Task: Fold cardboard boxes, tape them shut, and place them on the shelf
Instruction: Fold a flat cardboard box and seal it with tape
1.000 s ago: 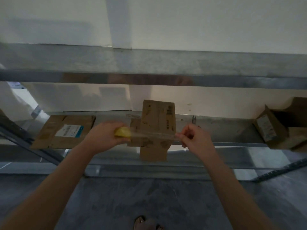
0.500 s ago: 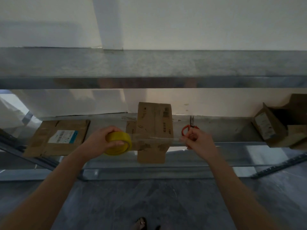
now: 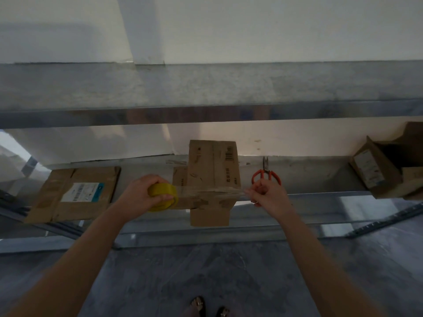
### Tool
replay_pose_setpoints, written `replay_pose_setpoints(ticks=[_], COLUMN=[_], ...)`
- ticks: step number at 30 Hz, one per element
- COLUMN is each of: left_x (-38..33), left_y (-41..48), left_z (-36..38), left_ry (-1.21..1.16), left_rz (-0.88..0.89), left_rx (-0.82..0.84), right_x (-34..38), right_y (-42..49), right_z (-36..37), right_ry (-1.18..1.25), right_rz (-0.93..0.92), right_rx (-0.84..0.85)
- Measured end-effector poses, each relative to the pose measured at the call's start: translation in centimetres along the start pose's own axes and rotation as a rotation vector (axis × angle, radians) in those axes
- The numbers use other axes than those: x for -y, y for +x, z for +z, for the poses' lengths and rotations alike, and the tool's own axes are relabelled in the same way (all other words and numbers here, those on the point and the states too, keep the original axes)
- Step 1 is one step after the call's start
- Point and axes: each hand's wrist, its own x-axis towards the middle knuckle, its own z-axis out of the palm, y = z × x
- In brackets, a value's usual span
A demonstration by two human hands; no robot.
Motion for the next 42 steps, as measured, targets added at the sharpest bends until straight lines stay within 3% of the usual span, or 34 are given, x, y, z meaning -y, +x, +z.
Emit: replay_pose_setpoints(ticks=[5,12,18,22,25,29,35,42], left_x=[0.4,1.0,1.3,1.4,1.7,1.9,2.5,4.5], left_y=[1.1,2.3,2.7,2.5,2.1,1.3,1.2,2.1], left_z=[0.6,0.9,1.4,1.6,1.3,0.7,0.3,-3.4], left_ry=[-0.005,-0.047,-0.032,-0.065,-0.065,-0.036,-0.069,-0.257], left_rz=[-0.043,-0.079,-0.07,-0.104,-0.146,-0.131,-0.09,-0.101], left_rx=[-0.036,-0.044,-0.062,-0.062,-0.07,-0.071,-0.061,0.095], right_x=[-0.1,-0.2,-0.5,0.3,0.6,-0.4,1.3,1.5], right_y=[1.2,2.0,1.5,0.8,0.7,0.1,-0.9,0.7], right_z=[1.0,4.2,5.9,7.1,7.7,6.7,7.3,8.8], right_ry=[0.106,0.582,0.697,0.663,0.501,0.268,0.0,0.095], right_rz=[0.066,0.169,0.192,0.207,0.14,-0.025,-0.309,-0.252], right_rx=[0.036,0.065,0.003,0.015,0.019,-0.007,0.093,0.066])
